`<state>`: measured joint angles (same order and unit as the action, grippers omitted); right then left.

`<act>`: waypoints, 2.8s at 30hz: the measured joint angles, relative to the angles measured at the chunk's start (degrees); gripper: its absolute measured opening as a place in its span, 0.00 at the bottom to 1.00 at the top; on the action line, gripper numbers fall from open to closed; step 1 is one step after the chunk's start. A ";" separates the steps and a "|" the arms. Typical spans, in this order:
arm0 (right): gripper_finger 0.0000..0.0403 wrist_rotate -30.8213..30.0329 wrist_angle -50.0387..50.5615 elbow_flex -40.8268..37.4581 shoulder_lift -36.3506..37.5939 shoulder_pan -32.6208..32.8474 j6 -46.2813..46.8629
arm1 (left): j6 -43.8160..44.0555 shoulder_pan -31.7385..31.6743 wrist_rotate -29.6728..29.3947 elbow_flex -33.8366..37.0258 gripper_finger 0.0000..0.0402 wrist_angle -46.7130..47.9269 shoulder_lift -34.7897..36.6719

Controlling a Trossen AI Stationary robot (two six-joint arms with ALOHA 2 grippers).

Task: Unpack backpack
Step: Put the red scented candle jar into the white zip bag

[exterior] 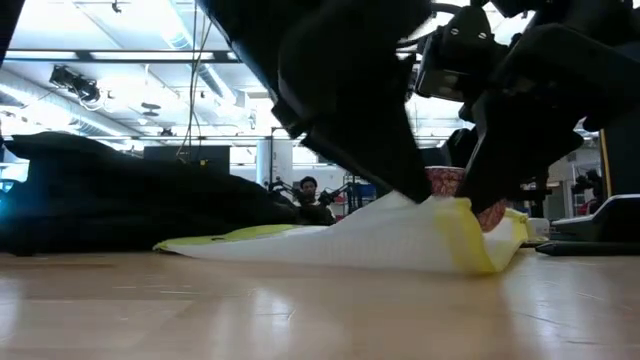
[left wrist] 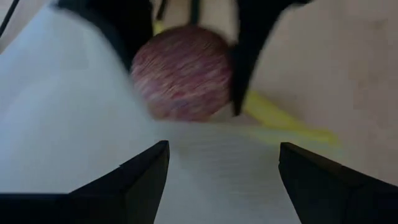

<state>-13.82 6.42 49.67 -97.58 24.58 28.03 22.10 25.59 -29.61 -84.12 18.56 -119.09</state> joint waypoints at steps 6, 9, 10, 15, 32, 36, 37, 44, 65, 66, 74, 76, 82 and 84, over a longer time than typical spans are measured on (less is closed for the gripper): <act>0.67 0.44 -0.37 0.00 0.00 0.00 -0.19 | 3.18 -1.27 2.47 0.00 0.67 0.57 0.00; 0.67 0.52 -0.37 0.00 0.00 0.00 -0.22 | 3.48 -2.03 4.67 0.00 0.67 0.58 0.00; 0.66 0.52 -0.37 0.00 0.00 0.00 -0.24 | 3.52 -2.39 5.83 0.00 0.67 0.53 0.00; 0.67 0.54 -0.37 0.00 0.00 0.00 -0.56 | 2.50 -4.09 10.27 0.00 0.67 -2.02 -2.21; 0.66 4.67 4.30 0.04 2.24 3.27 1.67 | -0.91 -5.67 11.03 -0.04 0.00 -2.13 -4.50; 0.66 4.66 7.56 0.04 2.84 5.53 4.97 | -2.28 -5.64 10.09 -0.75 0.00 -1.55 -4.48; 0.67 4.63 8.21 0.04 2.84 5.82 5.67 | -2.55 -5.64 9.81 -1.15 0.00 -1.44 -4.50; 0.66 3.76 9.86 0.04 2.71 6.12 6.90 | -6.30 -4.90 6.42 -7.79 0.00 3.19 -4.50; 0.67 -6.11 2.38 -0.15 2.56 3.01 1.89 | -10.11 -3.27 6.82 -13.03 0.00 1.39 -4.31; 0.67 -5.92 2.16 -0.15 2.56 2.74 1.65 | -10.11 -3.26 7.04 -13.03 0.00 1.34 -4.28; 0.77 -2.80 2.45 -0.14 2.49 2.13 1.71 | -10.11 -3.07 7.42 -13.03 0.00 1.82 -4.28; 0.81 -2.24 2.45 -0.08 2.49 2.41 1.86 | -10.11 -3.00 7.88 -13.05 0.00 1.86 -4.28; 0.82 -2.15 7.57 0.07 6.85 3.10 2.50 | -10.14 -3.06 8.98 -13.07 0.00 3.33 -4.33; 0.80 -2.65 8.89 0.07 9.26 3.44 2.55 | -10.18 -3.09 9.20 -13.07 0.00 3.39 -4.33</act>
<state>-16.47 15.31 49.74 -88.32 28.01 30.59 11.92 22.50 -20.40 -97.19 21.95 -123.42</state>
